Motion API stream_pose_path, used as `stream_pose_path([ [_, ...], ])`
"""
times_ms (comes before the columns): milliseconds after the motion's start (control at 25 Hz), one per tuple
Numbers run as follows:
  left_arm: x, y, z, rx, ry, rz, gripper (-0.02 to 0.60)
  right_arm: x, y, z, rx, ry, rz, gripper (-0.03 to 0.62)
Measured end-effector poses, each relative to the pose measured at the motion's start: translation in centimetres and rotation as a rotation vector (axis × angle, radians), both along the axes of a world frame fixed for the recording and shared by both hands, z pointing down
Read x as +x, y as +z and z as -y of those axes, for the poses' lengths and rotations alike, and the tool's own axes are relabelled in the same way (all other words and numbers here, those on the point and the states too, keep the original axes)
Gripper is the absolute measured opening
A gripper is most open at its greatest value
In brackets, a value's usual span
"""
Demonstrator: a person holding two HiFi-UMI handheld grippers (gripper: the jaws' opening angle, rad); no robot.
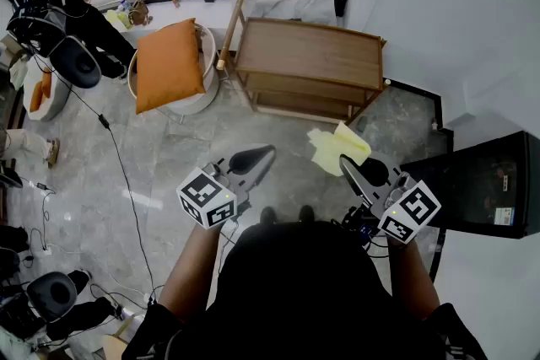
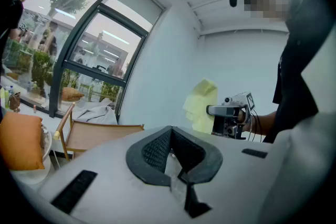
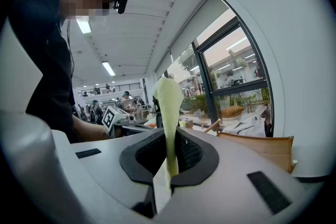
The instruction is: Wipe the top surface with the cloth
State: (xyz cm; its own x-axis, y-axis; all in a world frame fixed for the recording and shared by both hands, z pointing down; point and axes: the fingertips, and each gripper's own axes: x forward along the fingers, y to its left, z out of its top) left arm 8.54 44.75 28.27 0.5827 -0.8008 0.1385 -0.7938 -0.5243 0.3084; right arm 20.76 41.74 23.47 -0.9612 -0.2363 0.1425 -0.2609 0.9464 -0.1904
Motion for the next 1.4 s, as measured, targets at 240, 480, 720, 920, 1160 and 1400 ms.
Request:
stream_pose_path([
  [240, 0.1, -0.8, -0.5, 0.003, 0.045, -0.007, 0.009, -0.2, -0.5, 0.3, 0.014, 0.006, -0.018, 0.032],
  [480, 2.0, -0.5, -0.9, -0.02, 0.06, -0.036, 0.009, 2.0, -1.9, 0.5, 0.023, 0.013, 0.084, 0.032],
  [720, 2.0, -0.2, -0.9, -0.019, 0.036, -0.037, 0.009, 2.9, -0.8, 1.7, 0.009, 0.043, 0.077, 0.032],
  [920, 5.7, -0.4, 0.2, -0.047, 0.0, -0.029, 0.009, 7.1, 0.1, 3.2, -0.032, 0.032, 0.076, 0.032],
  [1160, 8.1, 2.0, -0.1, -0.097, -0.014, -0.026, 0.009, 9.6, 3.7, 4.0, -0.095, 0.022, 0.061, 0.032],
  [1400, 5.7, 3.1, 1.3, -0.138, -0.038, -0.052, 0.009, 7.1, 4.6, 4.8, -0.109, -0.001, 0.021, 0.032],
])
